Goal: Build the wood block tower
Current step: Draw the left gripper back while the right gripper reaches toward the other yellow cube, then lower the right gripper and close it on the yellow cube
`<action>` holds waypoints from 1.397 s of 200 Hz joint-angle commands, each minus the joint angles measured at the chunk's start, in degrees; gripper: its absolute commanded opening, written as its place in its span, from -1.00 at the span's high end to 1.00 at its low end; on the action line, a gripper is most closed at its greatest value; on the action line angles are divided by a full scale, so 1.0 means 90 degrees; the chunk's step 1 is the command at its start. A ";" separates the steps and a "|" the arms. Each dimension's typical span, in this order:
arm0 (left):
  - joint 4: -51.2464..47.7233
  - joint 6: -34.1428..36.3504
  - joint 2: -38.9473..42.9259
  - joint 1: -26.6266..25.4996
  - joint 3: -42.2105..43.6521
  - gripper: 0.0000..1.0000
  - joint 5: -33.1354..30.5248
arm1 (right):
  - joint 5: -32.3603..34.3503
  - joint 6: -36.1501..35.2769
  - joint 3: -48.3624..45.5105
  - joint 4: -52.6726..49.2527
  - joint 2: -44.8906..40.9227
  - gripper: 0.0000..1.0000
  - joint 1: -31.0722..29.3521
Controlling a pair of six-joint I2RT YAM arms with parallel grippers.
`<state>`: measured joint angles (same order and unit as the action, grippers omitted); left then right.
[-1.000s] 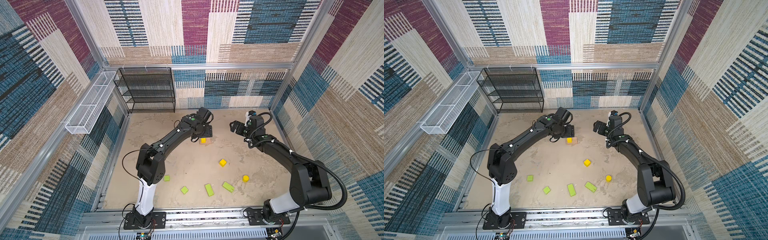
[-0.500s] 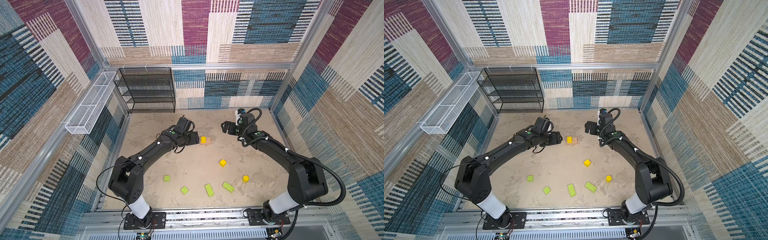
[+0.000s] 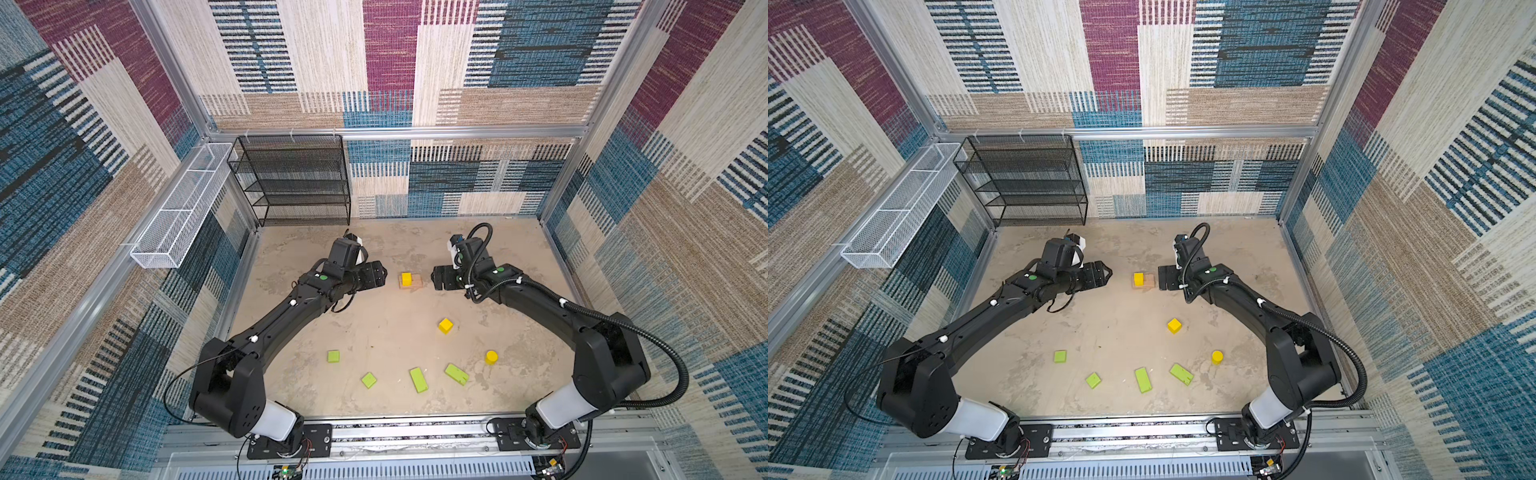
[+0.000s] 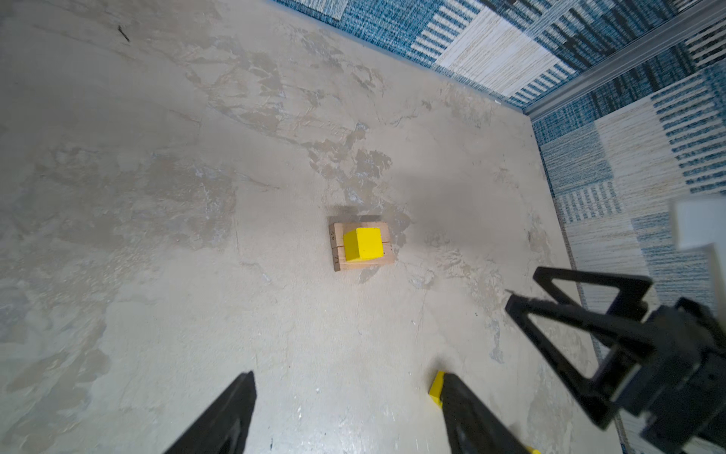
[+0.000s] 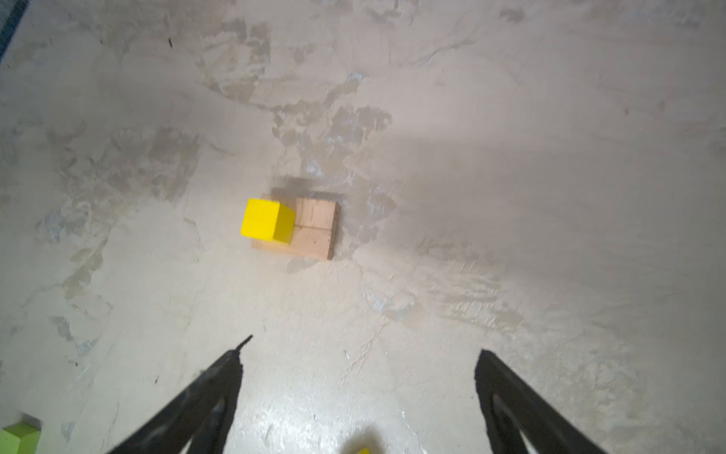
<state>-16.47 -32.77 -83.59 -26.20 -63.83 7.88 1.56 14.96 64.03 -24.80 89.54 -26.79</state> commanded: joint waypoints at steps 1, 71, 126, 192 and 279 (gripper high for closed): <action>0.0500 0.0060 0.0288 0.0096 0.0255 -0.60 0.0083 | 0.0338 0.0172 -0.0204 -0.0378 -0.0104 -0.84 -0.0093; 0.0836 0.0060 0.0987 0.0292 0.0848 -0.69 -0.0142 | 0.0294 0.0456 -0.0627 -0.1006 -0.0097 -0.59 -0.0451; 0.1024 -0.0025 0.0969 0.0323 0.0940 -0.69 0.0036 | -0.0010 0.0544 -0.0972 -0.0941 0.0112 -0.64 -0.0739; 0.1135 -0.0060 0.0883 0.0333 0.0989 -0.69 0.0081 | -0.0085 0.0574 -0.0934 -0.0682 0.0303 -0.72 -0.0859; 0.1166 -0.0072 0.0832 0.0357 0.0980 -0.69 0.0184 | -0.0174 0.0762 -0.0932 -0.0808 0.0408 -0.33 -0.1182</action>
<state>-7.68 -33.01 -76.12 -23.11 -55.16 8.47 0.38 20.51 55.77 -32.42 92.88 -36.67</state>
